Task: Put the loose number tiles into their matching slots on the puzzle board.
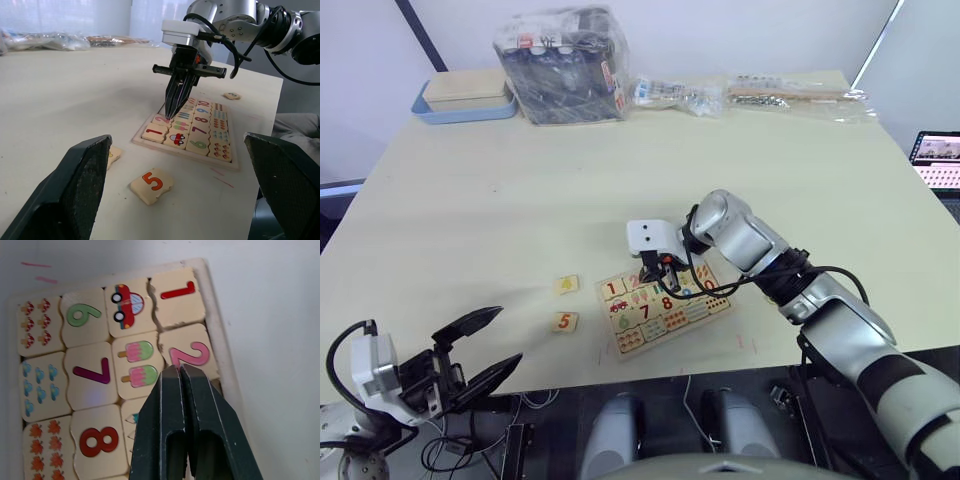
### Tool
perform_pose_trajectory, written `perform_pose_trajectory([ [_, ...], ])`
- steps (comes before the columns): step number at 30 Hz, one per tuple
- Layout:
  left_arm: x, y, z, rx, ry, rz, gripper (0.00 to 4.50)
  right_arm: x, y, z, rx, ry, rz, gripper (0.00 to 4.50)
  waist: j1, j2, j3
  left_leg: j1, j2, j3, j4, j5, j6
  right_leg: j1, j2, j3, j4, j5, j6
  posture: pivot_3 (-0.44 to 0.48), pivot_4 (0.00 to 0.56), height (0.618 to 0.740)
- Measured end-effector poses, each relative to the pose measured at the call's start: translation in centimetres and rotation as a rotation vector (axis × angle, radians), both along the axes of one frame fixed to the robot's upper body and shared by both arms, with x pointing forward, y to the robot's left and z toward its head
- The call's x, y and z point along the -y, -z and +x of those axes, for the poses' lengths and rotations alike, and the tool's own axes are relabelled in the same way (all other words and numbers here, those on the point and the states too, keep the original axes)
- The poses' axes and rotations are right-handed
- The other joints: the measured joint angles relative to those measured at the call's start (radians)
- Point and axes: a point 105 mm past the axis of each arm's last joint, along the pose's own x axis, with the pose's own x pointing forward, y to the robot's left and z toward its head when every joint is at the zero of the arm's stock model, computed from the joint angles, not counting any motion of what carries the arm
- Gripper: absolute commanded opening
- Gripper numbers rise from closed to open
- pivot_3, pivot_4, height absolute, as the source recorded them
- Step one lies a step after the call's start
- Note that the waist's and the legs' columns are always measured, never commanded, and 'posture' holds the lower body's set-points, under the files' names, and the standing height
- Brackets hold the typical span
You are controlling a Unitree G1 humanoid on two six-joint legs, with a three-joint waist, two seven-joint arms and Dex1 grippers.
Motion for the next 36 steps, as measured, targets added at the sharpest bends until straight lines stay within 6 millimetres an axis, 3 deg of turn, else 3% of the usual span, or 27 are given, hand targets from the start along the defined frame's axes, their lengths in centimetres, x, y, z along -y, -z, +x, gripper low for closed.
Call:
perform_pose_trajectory([
  [5, 0.0, 0.0, 0.0, -0.001, 0.0, 0.0, 4.5, -0.1, -0.1, -0.3, -0.02, 0.007, 0.052, 0.04, 0.0, 0.0, 0.0, 0.0, 0.0, 0.0, 0.0, 0.0, 0.0, 0.0, 0.0, 0.0, 0.0, 0.0, 0.0, 0.0, 0.15, 0.74],
  [8, 0.0, 0.2, -0.3, -0.012, -0.001, 0.001, 4.5, 0.4, -1.8, -1.2, -0.045, 0.023, 0.251, 0.04, 0.006, 0.0, 0.0, -0.001, 0.0, -0.001, 0.0, 0.0, 0.0, 0.0, -0.001, -0.001, -0.001, 0.0, 0.0, 0.0, 0.15, 0.74],
  [11, 0.1, 0.2, -0.5, -0.022, -0.004, 0.004, 4.5, 2.7, -3.7, -2.4, -0.074, 0.064, 0.497, 0.04, 0.01, -0.001, 0.0, -0.001, 0.0, -0.002, 0.0, 0.0, 0.0, 0.001, -0.001, -0.003, -0.001, 0.0, 0.0, 0.0, 0.15, 0.74],
  [13, 0.1, 0.4, -0.7, -0.034, -0.011, 0.003, 4.5, 3.7, -3.8, -2.7, -0.076, 0.082, 0.557, 0.04, 0.009, -0.001, 0.0, -0.001, 0.0, -0.002, 0.0, 0.0, 0.0, 0.001, -0.001, -0.002, -0.001, 0.0, 0.0, 0.0, 0.15, 0.74],
  [14, 0.2, 0.4, -0.9, -0.043, -0.013, 0.004, 4.5, 5.3, -4.0, -3.3, -0.098, 0.097, 0.633, 0.04, 0.011, -0.001, 0.0, -0.001, 0.0, -0.002, 0.0, 0.0, 0.0, 0.001, -0.002, -0.003, -0.001, 0.0, 0.0, 0.0, 0.15, 0.74],
  [19, 0.2, 0.6, -1.2, -0.066, -0.012, 0.005, 4.5, 9.9, -5.0, -4.3, -0.101, 0.166, 0.703, 0.04, 0.013, -0.002, -0.001, 0.0, 0.0, -0.002, 0.0, 0.0, 0.0, 0.001, -0.002, -0.002, -0.001, -0.001, 0.0, 0.0, 0.15, 0.74],
  [22, 0.1, 0.8, -1.6, -0.082, -0.018, 0.006, 4.5, 12.7, -3.9, -4.9, -0.127, 0.256, 0.676, 0.04, 0.021, -0.005, -0.002, 0.0, 0.0, -0.001, 0.0, 0.0, 0.0, 0.001, -0.002, -0.002, -0.002, -0.001, -0.001, 0.0, 0.15, 0.74],
  [25, -0.1, 0.7, -1.7, -0.085, -0.023, 0.011, 4.5, 14.8, -2.8, -5.4, -0.145, 0.345, 0.67, 0.87, 0.028, -0.005, -0.002, 0.0, 0.0, -0.001, 0.0, 0.0, 0.0, 0.001, -0.002, -0.002, -0.002, -0.001, -0.001, 0.0, 0.15, 0.74],
  [32, -0.6, 1.0, -2.0, -0.107, -0.042, 0.015, 4.5, 21.2, -1.7, -6.9, -0.085, 0.559, 0.663, 4.19, 0.038, -0.005, -0.002, 0.0, 0.0, -0.001, 0.0, 0.0, 0.0, 0.001, -0.002, -0.002, -0.002, -0.003, 0.002, 0.0, 0.15, 0.74],
  [33, -0.8, 1.1, -2.0, -0.11, -0.047, 0.014, 4.5, 21.9, -1.6, -7.2, -0.074, 0.578, 0.659, 4.42, 0.039, -0.005, -0.003, 0.0, 0.0, -0.001, 0.0, 0.0, 0.0, 0.001, -0.002, -0.002, -0.002, -0.004, 0.002, 0.0, 0.15, 0.74],
  [36, -1.2, 1.3, -2.1, -0.125, -0.061, 0.012, 4.5, 24.2, -1.2, -8.1, -0.058, 0.654, 0.629, 4.42, 0.04, -0.005, -0.003, 0.0, 0.0, -0.001, 0.0, 0.0, 0.0, 0.001, -0.001, -0.001, -0.002, -0.004, 0.003, 0.0, 0.15, 0.74],
])
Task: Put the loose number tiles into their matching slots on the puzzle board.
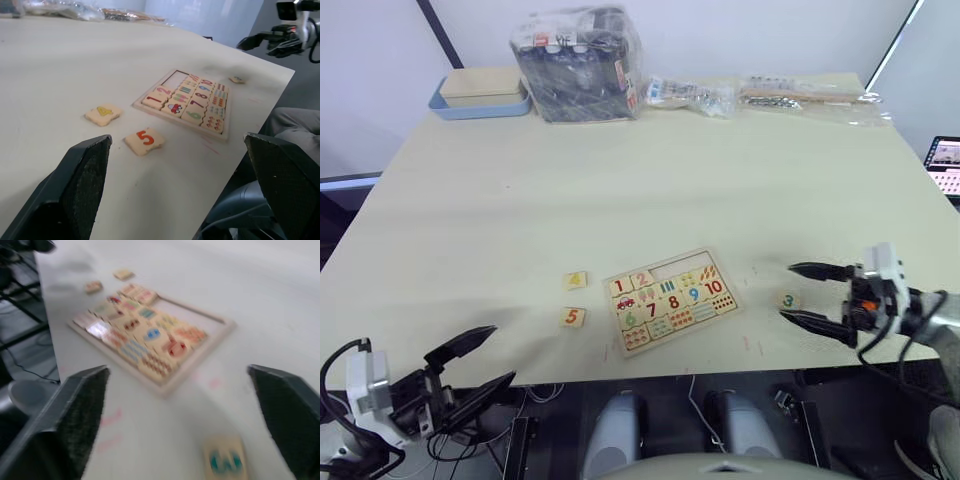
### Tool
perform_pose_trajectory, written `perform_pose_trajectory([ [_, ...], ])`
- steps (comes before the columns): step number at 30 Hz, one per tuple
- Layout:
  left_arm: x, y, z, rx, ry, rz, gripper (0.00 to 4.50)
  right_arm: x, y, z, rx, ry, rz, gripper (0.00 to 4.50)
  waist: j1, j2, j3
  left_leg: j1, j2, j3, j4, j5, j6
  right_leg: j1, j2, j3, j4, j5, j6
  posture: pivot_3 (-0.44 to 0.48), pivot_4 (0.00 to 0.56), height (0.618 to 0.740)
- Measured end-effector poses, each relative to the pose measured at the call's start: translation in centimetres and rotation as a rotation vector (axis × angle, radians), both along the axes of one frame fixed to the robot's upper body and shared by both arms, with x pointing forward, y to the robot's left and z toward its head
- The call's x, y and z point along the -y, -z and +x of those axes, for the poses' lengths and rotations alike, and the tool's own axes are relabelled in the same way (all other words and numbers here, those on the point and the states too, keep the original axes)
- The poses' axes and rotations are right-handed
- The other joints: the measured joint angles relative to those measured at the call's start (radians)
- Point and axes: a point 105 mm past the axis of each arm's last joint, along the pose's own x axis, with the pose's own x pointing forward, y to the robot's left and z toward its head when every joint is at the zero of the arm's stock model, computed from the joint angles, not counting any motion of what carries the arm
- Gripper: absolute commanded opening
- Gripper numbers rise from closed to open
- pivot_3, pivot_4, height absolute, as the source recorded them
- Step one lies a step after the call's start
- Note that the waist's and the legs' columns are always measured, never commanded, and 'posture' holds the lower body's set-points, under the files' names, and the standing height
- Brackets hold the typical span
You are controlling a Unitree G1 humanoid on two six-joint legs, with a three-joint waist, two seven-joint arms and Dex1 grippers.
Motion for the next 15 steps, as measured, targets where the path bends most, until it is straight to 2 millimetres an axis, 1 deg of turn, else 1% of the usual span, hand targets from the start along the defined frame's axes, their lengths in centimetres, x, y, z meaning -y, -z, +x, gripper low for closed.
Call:
perform_pose_trajectory([
  [3, -0.2, 0.0, 0.0, 0.0, -0.006, 0.0, 4.5, 0.9, 0.0, -0.3, 0.003, 0.028, -0.007, 4.42, -0.001, 0.0, 0.0, 0.0, 0.0, 0.0, 0.0, 0.0, 0.0, 0.0, 0.0, 0.0, 0.0, 0.0, 0.0, 0.0, 0.15, 0.74],
  [5, -0.3, 0.0, 0.0, -0.001, -0.018, -0.001, 4.5, 1.9, 0.2, -0.8, -0.003, 0.056, -0.023, 4.42, 0.001, 0.0, 0.0, 0.0, 0.0, 0.0, 0.0, 0.0, 0.0, 0.0, 0.0, 0.0, 0.0, 0.0, 0.001, 0.0, 0.15, 0.74],
  [6, -0.5, 0.1, 0.0, -0.005, -0.028, -0.003, 4.5, 2.8, 0.9, -1.3, -0.02, 0.084, -0.034, 4.42, 0.003, -0.001, -0.001, 0.0, 0.0, 0.0, 0.0, 0.0, 0.0, 0.0, 0.0, 0.0, 0.0, 0.0, 0.001, 0.0, 0.15, 0.74],
  [8, -0.6, 0.3, 0.0, -0.01, -0.034, -0.006, 4.5, 3.5, 1.5, -1.5, -0.033, 0.108, -0.042, 4.42, 0.007, -0.001, 0.0, 0.0, 0.0, 0.0, 0.0, 0.0, 0.0, 0.0, 0.0, 0.0, 0.0, 0.0, 0.001, 0.0, 0.15, 0.74],
  [10, -0.6, 0.4, 0.0, -0.015, -0.036, -0.001, 4.5, 3.9, 1.9, -1.7, -0.041, 0.121, -0.046, 4.42, 0.007, -0.001, 0.0, 0.0, 0.0, 0.0, 0.0, 0.0, 0.0, 0.0, 0.0, 0.0, 0.0, 0.0, 0.001, 0.0, 0.15, 0.74],
  [15, -0.6, 0.4, 0.1, -0.018, -0.044, 0.01, 4.5, 4.0, 1.9, -1.6, -0.028, 0.137, -0.05, 4.42, 0.011, -0.001, 0.0, 0.001, 0.001, 0.0, 0.0, 0.0, 0.0, 0.0, 0.0, 0.0, 0.0, 0.0, 0.001, 0.0, 0.15, 0.74],
])
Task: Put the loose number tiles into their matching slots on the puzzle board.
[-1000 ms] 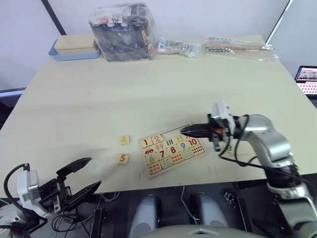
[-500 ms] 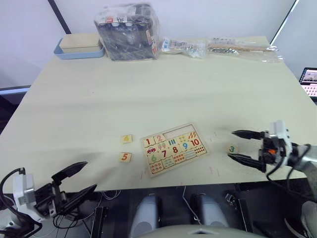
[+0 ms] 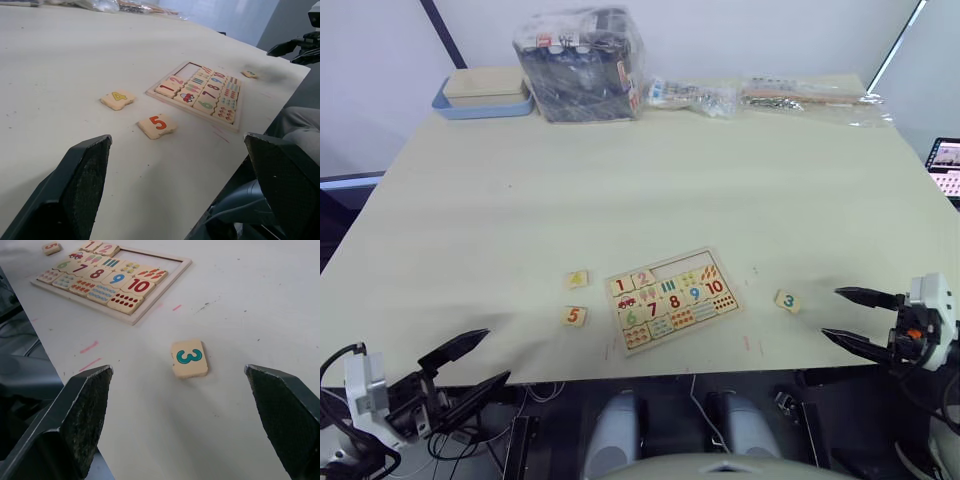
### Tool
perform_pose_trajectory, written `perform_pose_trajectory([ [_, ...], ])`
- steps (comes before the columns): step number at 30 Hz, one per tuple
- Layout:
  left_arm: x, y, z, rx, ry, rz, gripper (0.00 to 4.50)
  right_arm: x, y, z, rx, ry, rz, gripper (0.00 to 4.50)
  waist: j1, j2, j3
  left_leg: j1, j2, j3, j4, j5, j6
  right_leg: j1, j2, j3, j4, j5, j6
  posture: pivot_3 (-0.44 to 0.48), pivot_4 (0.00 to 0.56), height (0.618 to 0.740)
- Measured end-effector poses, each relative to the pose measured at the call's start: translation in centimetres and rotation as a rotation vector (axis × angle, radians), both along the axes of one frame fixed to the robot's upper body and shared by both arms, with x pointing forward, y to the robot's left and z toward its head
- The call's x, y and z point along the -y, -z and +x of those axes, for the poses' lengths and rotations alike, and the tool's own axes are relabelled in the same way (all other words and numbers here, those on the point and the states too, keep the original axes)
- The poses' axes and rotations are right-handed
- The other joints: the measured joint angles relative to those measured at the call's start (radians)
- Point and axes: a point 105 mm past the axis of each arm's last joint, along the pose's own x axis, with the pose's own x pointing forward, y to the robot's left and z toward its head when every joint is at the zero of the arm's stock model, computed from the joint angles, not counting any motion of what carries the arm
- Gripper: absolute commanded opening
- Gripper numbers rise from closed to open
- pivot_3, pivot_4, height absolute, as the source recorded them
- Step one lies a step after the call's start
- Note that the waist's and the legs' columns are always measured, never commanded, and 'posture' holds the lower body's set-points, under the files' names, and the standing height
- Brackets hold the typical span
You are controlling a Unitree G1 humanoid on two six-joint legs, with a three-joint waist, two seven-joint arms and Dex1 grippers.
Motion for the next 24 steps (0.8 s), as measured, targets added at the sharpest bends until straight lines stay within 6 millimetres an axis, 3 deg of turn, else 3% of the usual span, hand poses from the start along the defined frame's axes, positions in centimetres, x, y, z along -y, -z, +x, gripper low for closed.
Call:
perform_pose_trajectory([
  [4, 0.5, -0.5, 0.2, 0.017, 0.023, 0.007, 4.5, -0.2, -0.1, 0.6, 0.023, 0.046, -0.008, 4.42, 0.004, 0.0, 0.0, 0.0, 0.0, 0.0, 0.0, 0.0, 0.0, 0.0, 0.0, 0.0, 0.0, 0.0, 0.0, 0.0, 0.15, 0.74],
  [12, 1.6, -2.8, 0.4, 0.048, 0.204, 0.024, 4.5, -3.2, 1.9, 1.4, -0.058, 0.118, -0.099, 4.42, 0.004, 0.001, 0.0, 0.0, 0.0, 0.0, 0.0, 0.0, 0.0, 0.0, 0.0, 0.0, 0.0, 0.0, 0.0, 0.0, 0.15, 0.74],
  [23, 1.8, -3.5, 1.1, 0.046, 0.272, 0.039, 4.5, -4.5, 2.1, 2.2, -0.131, 0.134, -0.127, 4.42, 0.004, 0.0, 0.0, 0.0, 0.0, 0.0, 0.0, 0.0, 0.0, 0.0, 0.0, 0.0, 0.0, 0.0, 0.0, 0.0, 0.15, 0.74],
  [24, 1.8, -3.5, 1.2, 0.052, 0.273, 0.039, 4.5, -4.7, 2.2, 2.3, -0.131, 0.128, -0.129, 4.19, 0.004, 0.0, 0.0, 0.0, 0.0, 0.0, 0.0, 0.0, 0.0, 0.0, 0.001, 0.0, 0.0, 0.0, 0.0, 0.0, 0.15, 0.74],
])
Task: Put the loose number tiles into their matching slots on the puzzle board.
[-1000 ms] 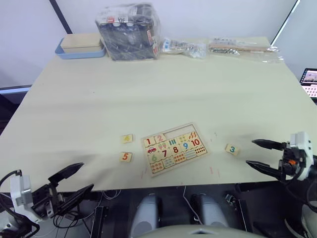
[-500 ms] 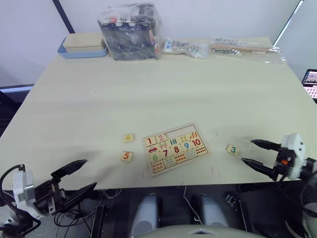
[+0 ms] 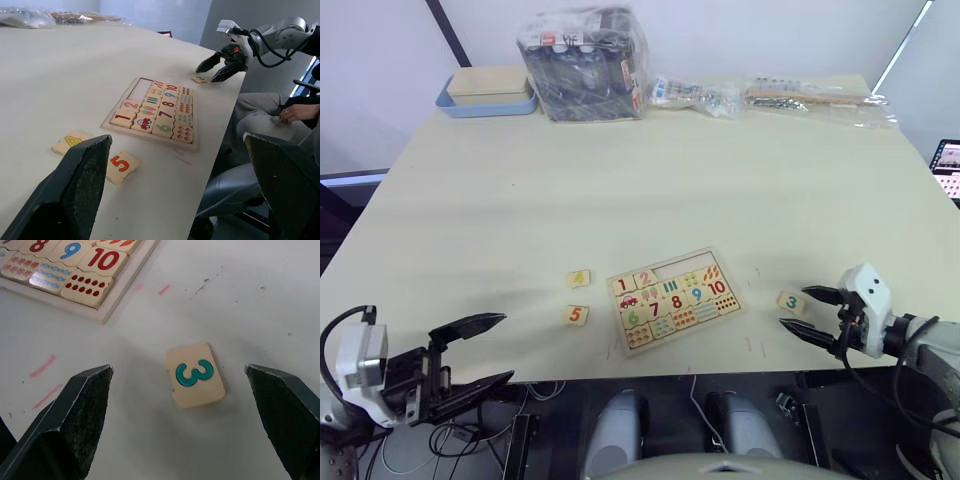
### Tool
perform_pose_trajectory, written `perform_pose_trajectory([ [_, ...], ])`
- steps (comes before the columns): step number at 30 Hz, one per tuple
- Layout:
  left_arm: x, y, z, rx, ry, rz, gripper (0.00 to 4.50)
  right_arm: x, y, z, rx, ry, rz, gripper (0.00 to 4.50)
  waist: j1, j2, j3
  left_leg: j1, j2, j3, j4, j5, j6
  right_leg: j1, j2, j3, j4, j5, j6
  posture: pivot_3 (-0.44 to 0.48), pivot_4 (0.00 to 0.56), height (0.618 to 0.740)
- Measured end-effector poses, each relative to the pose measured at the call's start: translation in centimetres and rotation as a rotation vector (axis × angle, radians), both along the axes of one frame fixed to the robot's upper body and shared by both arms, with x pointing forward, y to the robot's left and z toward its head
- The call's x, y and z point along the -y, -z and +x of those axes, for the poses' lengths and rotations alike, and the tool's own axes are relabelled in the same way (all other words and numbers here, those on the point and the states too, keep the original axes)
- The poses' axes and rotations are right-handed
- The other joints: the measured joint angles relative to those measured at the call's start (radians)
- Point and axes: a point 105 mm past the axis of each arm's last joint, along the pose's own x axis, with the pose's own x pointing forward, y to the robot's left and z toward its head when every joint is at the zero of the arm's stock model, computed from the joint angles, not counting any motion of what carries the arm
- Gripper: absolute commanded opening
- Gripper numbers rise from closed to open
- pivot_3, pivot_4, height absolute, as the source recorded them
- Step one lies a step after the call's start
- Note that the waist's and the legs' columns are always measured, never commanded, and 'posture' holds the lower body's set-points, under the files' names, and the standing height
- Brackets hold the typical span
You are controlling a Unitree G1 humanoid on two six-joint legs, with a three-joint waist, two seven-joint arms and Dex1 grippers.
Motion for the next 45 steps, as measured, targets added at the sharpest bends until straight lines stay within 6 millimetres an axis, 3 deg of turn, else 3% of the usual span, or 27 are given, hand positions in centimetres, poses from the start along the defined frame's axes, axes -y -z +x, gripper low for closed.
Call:
perform_pose_trajectory([
  [3, 0.1, 0.0, 0.1, 0.006, 0.002, -0.001, 4.5, 0.0, 0.7, 0.3, -0.012, 0.001, -0.032, 3.16, 0.0, 0.0, 0.0, 0.0, 0.0, 0.0, 0.0, 0.0, 0.0, 0.0, 0.0, 0.0, 0.0, 0.0, 0.0, 0.0, 0.15, 0.74],
  [25, 0.1, 0.7, -0.5, -0.017, -0.015, -0.011, 4.5, 0.4, 0.9, 0.5, 0.01, -0.018, -0.136, 3.16, 0.001, -0.004, -0.002, 0.0, 0.0, 0.0, 0.001, 0.0, 0.0, 0.001, 0.001, 0.0, 0.0, 0.0, 0.0, 0.0, 0.15, 0.74],
  [26, 0.1, 0.7, -0.5, -0.017, -0.015, -0.011, 4.5, 0.4, 0.9, 0.5, 0.01, -0.018, -0.136, 2.74, 0.001, -0.004, -0.002, 0.0, 0.0, 0.0, 0.001, 0.0, 0.0, 0.001, 0.001, 0.0, 0.0, 0.0, 0.0, 0.0, 0.15, 0.74],
  [27, 0.1, 0.7, -0.5, -0.017, -0.015, -0.01, 4.5, 0.4, 0.9, 0.5, 0.011, -0.016, -0.138, 2.59, 0.001, -0.004, -0.003, 0.0, 0.0, 0.0, 0.001, 0.0, 0.0, 0.001, 0.001, 0.0, 0.0, 0.0, 0.0, 0.0, 0.15, 0.74],
  [31, 0.2, 0.8, -0.4, -0.015, -0.014, -0.003, 4.5, 0.5, 0.8, 0.7, 0.023, -0.008, -0.151, 0.95, 0.001, -0.004, -0.003, 0.0, 0.0, 0.0, 0.001, 0.0, 0.0, 0.001, 0.001, 0.0, 0.0, 0.0, 0.0, 0.0, 0.15, 0.74],
  [36, 0.4, 0.8, -0.2, -0.008, -0.009, -0.006, 4.5, 0.5, 0.8, 0.7, 0.026, -0.013, -0.154, 0.9, 0.001, -0.004, -0.003, 0.0, 0.0, 0.0, 0.001, 0.0, 0.0, 0.001, 0.001, 0.0, 0.0, 0.0, 0.0, 0.0, 0.15, 0.74],
  [40, 0.4, 0.9, -0.1, -0.009, -0.008, -0.009, 4.5, 0.2, -0.1, 0.8, 0.01, -0.081, -0.193, 0.9, 0.0, -0.002, -0.001, 0.0, 0.0, 0.0, 0.001, 0.0, 0.0, 0.0, 0.001, 0.0, 0.0, 0.0, 0.0, 0.0, 0.15, 0.74],
  [45, 0.5, 0.9, -0.1, -0.005, -0.006, -0.012, 4.5, -1.7, -4.6, 1.7, 0.08, -0.24, -0.256, 0.9, -0.002, -0.001, 0.0, 0.0, 0.001, 0.0, 0.0, 0.0, 0.0, 0.0, 0.002, 0.0, 0.0, 0.0, 0.0, 0.0, 0.15, 0.74],
])
